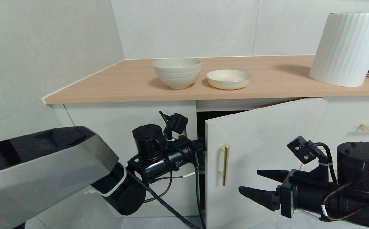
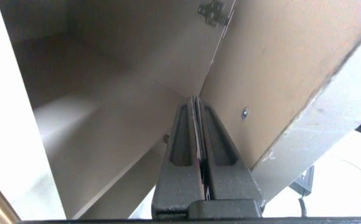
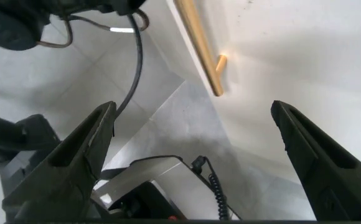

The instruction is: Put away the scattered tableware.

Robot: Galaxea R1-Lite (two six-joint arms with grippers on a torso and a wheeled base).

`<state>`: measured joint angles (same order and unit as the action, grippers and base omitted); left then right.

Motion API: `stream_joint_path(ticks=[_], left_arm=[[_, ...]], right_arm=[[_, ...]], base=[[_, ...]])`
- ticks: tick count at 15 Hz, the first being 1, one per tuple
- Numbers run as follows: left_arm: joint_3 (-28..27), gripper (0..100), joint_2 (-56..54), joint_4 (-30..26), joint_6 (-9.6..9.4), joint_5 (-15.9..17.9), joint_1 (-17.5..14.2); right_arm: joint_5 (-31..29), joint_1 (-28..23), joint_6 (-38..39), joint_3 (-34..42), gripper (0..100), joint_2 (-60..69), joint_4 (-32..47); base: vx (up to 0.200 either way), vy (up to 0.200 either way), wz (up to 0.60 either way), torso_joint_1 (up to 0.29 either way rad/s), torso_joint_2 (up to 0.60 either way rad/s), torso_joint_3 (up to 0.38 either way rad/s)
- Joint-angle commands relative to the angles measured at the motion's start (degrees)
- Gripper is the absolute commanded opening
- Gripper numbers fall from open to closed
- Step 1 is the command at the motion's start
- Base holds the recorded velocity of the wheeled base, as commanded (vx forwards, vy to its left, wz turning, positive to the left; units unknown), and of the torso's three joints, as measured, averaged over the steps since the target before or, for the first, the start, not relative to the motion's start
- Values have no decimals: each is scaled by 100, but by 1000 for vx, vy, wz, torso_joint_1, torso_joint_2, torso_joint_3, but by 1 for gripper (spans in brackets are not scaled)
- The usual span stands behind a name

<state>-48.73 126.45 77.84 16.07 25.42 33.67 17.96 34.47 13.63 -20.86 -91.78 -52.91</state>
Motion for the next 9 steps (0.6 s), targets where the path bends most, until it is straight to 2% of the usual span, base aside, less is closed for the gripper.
stream_joint_path(ticks=[1,3,9], left_arm=[[3,0,-33,3,2,-2,8],[21,0,-15,3,2,-2,8],[3,0,20,3,2,-2,52]], right_arm=[[-3,77,-1,29,100,108,8],[-3,86,-1,29,100,108,0],[6,130,-1,29,100,82,0]], base=[[0,0,0,0,0,0],[0,0,0,0,0,0],[-200,0,0,1,3,3]])
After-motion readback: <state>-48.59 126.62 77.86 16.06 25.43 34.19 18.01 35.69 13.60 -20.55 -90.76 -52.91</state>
